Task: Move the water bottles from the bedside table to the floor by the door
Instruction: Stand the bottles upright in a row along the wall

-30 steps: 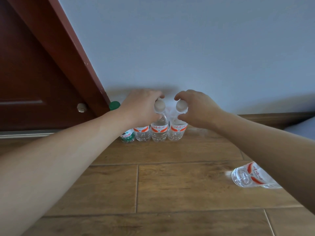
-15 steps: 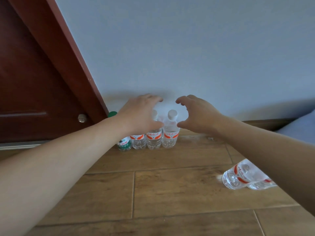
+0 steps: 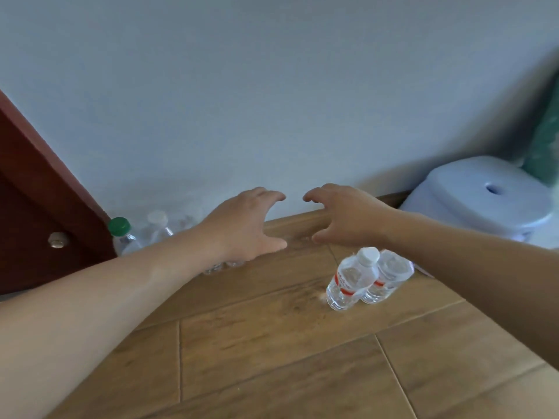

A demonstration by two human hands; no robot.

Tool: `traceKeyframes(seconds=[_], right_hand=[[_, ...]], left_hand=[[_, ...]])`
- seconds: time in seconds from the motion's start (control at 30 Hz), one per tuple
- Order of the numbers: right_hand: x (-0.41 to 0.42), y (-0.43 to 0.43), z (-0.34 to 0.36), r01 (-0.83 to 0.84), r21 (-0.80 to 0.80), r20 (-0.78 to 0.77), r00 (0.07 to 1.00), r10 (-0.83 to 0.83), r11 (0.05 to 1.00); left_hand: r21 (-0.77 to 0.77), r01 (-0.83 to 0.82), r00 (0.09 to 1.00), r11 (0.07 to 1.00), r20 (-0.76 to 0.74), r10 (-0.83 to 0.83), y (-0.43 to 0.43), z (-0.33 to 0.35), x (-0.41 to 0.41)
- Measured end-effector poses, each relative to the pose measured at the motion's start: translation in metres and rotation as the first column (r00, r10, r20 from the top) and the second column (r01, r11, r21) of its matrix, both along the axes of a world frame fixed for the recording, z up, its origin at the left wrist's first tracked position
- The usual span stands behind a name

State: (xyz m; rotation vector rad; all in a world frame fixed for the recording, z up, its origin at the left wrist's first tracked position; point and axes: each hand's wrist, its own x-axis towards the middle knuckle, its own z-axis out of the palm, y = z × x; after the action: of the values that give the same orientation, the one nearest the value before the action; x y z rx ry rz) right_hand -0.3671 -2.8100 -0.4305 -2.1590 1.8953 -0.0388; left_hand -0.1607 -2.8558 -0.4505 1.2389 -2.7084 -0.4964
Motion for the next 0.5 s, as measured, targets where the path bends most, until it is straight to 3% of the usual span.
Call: traceKeyframes(seconds=[0.5], right_hand=[[-0.103, 0.080, -0.013, 0.200, 0.071, -0.063, 0.979, -0.195, 0.977]], left_hand=[[0.105, 0.257, 0.966, 0.961, -0.031, -0.256, 0.044, -0.030, -0.128]])
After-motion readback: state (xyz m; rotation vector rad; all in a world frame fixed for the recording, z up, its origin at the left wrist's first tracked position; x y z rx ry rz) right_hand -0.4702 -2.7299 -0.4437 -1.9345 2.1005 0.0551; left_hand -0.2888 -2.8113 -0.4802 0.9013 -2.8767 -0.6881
